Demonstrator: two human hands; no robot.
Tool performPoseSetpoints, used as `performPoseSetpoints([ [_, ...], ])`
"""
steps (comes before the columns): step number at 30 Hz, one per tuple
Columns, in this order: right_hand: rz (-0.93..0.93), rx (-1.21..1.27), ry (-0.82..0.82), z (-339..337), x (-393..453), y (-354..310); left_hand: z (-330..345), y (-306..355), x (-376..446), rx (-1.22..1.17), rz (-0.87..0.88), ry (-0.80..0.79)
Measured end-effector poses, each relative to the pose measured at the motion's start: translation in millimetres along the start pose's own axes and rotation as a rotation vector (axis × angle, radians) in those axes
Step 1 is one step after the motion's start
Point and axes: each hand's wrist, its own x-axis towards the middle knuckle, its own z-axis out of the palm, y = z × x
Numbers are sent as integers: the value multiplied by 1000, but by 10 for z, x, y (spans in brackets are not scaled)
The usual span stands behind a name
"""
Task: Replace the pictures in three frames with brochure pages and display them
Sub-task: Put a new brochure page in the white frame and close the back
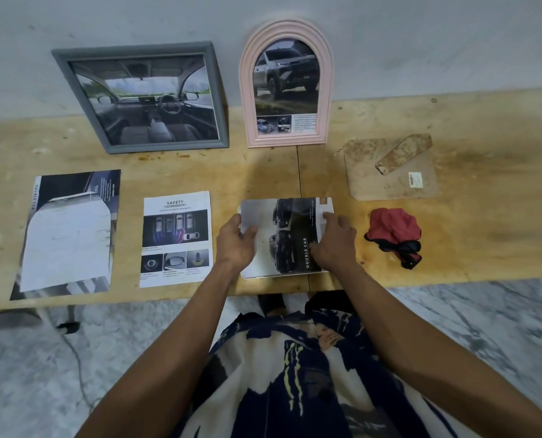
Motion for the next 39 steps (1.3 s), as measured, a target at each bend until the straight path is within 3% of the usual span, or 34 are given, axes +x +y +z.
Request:
performPoseSetpoints([
  [3,-66,25,104,-118,-37,-85,-73,35,-4,-110,26,-11],
  [7,-341,-72,318,-305,-27,-336,-210,128,-2,-108,102,-24],
  [12,-499,-235,185,-391,13,-658,-414,301,-27,-47,222,-36],
  [14,-508,-154,135,-386,-9,-709,-519,307,-63,-46,229,-11],
  [20,-439,179,24,-413,-137,-686,-767,207,-288,-298,0,168],
  [22,-365,301,-10,-425,-191,-660,-740,184,-432,-451,-78,138],
  [27,-127,545,-41,-313,-390,-513,-434,40,-798,-496,-144,93],
  [33,19,569,-82,-58,-583,-298,-249,-193,-1086,-455,-163,200],
  [39,37,525,-203,-1,-722,-358,-480,-253,-1055,-370,-159,269],
])
